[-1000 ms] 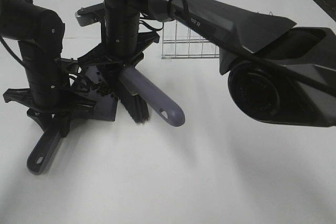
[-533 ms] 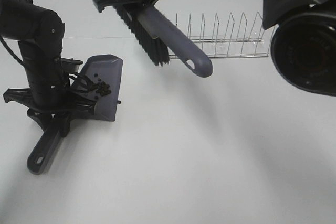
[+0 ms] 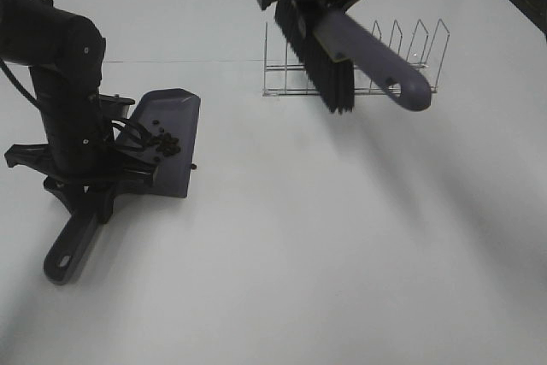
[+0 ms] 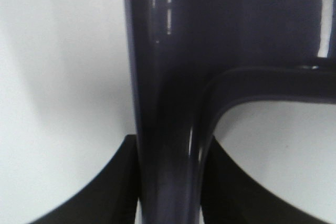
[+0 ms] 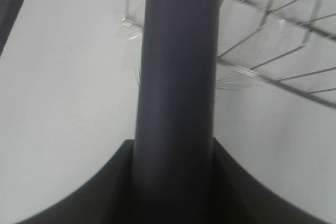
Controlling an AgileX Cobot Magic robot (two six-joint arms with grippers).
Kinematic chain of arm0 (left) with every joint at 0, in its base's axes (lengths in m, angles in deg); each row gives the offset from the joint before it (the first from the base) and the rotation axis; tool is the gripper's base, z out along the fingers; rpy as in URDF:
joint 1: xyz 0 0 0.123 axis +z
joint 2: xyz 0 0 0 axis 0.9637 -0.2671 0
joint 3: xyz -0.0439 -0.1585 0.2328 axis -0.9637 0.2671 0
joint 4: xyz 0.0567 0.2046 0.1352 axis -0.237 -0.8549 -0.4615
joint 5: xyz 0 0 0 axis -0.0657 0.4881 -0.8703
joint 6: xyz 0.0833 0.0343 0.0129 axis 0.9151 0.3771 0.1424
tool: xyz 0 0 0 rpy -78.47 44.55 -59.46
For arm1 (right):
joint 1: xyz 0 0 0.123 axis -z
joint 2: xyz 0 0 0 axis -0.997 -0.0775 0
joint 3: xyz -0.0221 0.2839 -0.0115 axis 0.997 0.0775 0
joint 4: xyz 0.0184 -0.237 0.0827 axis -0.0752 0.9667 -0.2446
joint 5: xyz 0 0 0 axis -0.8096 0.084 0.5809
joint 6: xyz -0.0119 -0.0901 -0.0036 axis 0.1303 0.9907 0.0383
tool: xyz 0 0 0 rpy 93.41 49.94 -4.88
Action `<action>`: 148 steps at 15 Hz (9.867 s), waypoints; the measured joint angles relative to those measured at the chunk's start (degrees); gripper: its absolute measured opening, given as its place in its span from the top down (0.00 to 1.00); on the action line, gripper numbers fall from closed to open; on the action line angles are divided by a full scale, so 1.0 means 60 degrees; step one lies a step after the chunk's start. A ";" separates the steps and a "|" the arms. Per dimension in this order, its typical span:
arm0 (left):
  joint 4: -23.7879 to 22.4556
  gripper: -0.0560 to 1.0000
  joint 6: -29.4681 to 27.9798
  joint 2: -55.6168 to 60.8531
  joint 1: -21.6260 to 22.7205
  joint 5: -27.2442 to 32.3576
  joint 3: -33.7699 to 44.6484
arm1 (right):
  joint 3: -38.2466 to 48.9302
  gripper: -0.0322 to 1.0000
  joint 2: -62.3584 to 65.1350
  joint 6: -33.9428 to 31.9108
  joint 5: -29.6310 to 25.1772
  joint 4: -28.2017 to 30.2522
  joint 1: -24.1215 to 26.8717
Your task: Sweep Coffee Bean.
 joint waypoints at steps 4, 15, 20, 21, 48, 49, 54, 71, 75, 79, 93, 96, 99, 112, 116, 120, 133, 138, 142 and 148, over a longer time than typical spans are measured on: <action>0.0010 0.69 0.0000 0.0000 0.0000 0.0000 0.0000 | 0.0181 0.63 -0.1136 -0.0592 0.0000 -0.0401 -0.0726; 0.0010 0.69 0.0000 0.0000 0.0000 0.0000 0.0000 | -0.1318 0.63 -0.2091 -0.0554 0.0372 -0.3209 -0.1967; 0.0010 0.69 0.0000 0.0000 0.0000 0.0000 0.0000 | -0.2292 0.63 -0.2034 -0.0525 0.0095 -0.1117 -0.1977; 0.0010 0.69 0.0000 0.0000 0.0000 0.0000 0.0000 | -0.2292 0.63 -0.1948 -0.0525 0.0076 -0.0697 -0.1977; -0.0019 0.69 0.0000 0.0000 0.0000 -0.0010 0.0000 | 0.4335 0.63 0.1184 -0.0793 0.1662 0.0067 0.2893; -0.0019 0.69 0.0000 0.0000 0.0000 -0.0010 0.0000 | 0.4335 0.63 0.1136 -0.0812 0.1824 0.0076 0.2960; -0.0029 0.69 0.0000 0.0000 0.0000 -0.0010 0.0000 | 0.3762 0.63 0.0516 -0.0812 0.2215 0.0267 0.3199; 0.0000 0.69 0.0000 0.0000 0.0000 0.0000 0.0000 | 0.0974 0.33 -0.1003 -0.1270 0.2196 0.0659 0.3199; 0.0363 0.69 0.0000 0.0000 -0.0048 -0.0010 -0.0019 | 0.0974 0.29 -0.0726 -0.1280 0.1795 0.0611 0.3199; 0.0535 0.69 -0.0048 0.0000 -0.0668 -0.0353 -0.0029 | 0.0974 0.29 -0.0468 -0.1280 0.1385 0.0583 0.3199; 0.0993 0.42 0.0382 -0.0019 -0.0726 0.1337 -0.2235 | 0.0974 0.29 -0.0468 -0.1117 0.0172 0.0544 0.3199; 0.0668 0.42 0.0382 0.0573 -0.0726 0.2044 -0.2750 | 0.0974 0.29 -0.0315 -0.0993 0.0153 0.0535 0.3199; 0.0162 0.42 0.0411 0.1700 -0.0726 0.2254 -0.2779 | 0.0974 0.29 0.0210 -0.0821 0.0143 0.0334 0.3199; -0.0048 0.42 0.0707 0.9559 -0.0726 0.2301 0.2454 | 0.6694 0.29 0.5949 0.0420 0.0153 -0.1318 0.3199; 0.0000 0.42 0.0707 1.2319 -0.0726 0.1891 0.4975 | 1.0409 0.29 0.8633 0.0726 0.0143 -0.1891 0.3199; 0.0000 0.42 0.1671 1.5422 -0.0726 0.1604 0.6637 | 1.3598 0.29 1.1784 0.0879 0.0134 -0.2445 0.3199; 0.2063 0.42 0.4183 1.7924 -0.0726 0.0783 0.7916 | 1.6558 0.29 2.1581 0.2702 0.0688 -0.2597 0.3199; 0.2129 0.42 0.4230 1.7924 -0.0726 0.0793 0.7916 | 1.6893 0.29 2.1935 0.2817 0.1490 -0.2578 0.3199; 0.2129 0.42 0.4230 1.7924 -0.0726 0.0793 0.7916 | 1.6893 0.29 2.1935 0.2015 0.1576 -0.2215 0.3199; 0.2129 0.42 0.4240 1.7924 -0.0726 0.0793 0.7916 | 1.6893 0.29 2.1935 0.1939 0.1585 -0.2206 0.3199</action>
